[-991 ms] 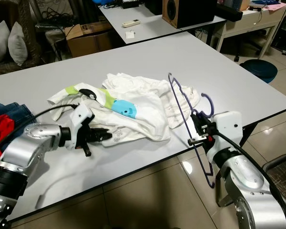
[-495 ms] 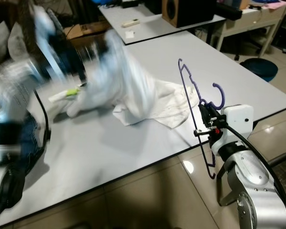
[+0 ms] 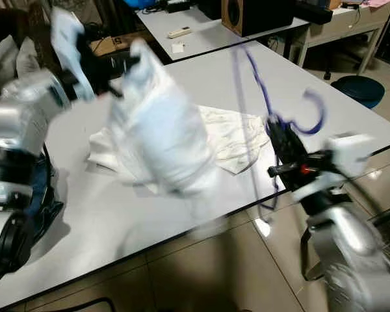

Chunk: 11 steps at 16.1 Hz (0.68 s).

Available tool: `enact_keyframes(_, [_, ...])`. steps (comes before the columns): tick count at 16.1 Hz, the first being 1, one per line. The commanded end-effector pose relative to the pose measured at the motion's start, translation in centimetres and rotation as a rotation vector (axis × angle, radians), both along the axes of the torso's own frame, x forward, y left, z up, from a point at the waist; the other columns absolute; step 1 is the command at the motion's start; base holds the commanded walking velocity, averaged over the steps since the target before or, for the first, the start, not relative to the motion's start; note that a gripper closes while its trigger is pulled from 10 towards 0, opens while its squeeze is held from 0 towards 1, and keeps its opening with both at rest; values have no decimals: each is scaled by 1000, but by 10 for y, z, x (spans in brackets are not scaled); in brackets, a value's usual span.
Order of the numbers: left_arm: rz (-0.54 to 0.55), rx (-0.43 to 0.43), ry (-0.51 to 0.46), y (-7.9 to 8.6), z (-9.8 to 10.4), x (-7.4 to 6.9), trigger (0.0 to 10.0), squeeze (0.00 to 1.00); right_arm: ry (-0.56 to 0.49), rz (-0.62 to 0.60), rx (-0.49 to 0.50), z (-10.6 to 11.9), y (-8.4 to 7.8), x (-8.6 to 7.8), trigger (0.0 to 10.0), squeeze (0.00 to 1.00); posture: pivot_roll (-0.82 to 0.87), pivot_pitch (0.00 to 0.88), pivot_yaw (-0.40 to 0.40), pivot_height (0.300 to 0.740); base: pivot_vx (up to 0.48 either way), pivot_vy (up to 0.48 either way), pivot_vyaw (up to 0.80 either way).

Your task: Hang hanger

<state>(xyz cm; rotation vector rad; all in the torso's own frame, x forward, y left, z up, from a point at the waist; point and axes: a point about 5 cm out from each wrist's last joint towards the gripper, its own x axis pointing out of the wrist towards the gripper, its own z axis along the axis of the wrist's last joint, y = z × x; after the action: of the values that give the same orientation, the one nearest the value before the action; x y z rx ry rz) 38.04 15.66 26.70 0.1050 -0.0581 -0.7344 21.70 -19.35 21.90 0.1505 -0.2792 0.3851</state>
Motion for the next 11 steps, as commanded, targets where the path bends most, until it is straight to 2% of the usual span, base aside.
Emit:
enact_keyframes(1, [15,41,-35,5,5,0,0,0,-23,65,24,5,5,-5,10000,0,-62,0,171,740,0,0,0])
enact_keyframes(2, [7,121,-23,6,-6,-1,0,0,2,171,11,3,10,-13,10000,0,-65,0,166,740,0,0,0])
enact_keyframes(3, [2,190,-24,8,-13,-2,0,0,39,211,-15,-1,10,-17,10000,0,-65,0,162,740,0,0,0])
enact_keyframes(4, [-18,199,-9,8,-16,-3,0,0,63,228,-37,-4,9,-19,10000,0,-64,0,160,740,0,0,0])
enact_keyframes(5, [-107,244,48,8,-25,-9,0,0,121,281,-76,-10,9,-25,10000,0,-65,0,156,740,0,0,0])
enact_keyframes(6, [-138,296,80,10,-32,-13,0,0,149,320,-93,-13,10,-29,10000,0,-68,0,158,740,0,0,0])
enact_keyframes(7, [-29,310,72,17,-34,-5,0,0,171,349,-112,-16,10,-34,10000,0,-70,0,159,740,0,0,0])
enact_keyframes(9, [168,236,51,24,-28,13,0,0,151,336,-98,-11,8,-34,10000,0,-84,0,162,740,0,0,0])
enact_keyframes(11, [260,131,-4,11,-9,29,0,0,104,369,-82,-1,9,-34,10000,0,-88,0,156,740,0,0,0])
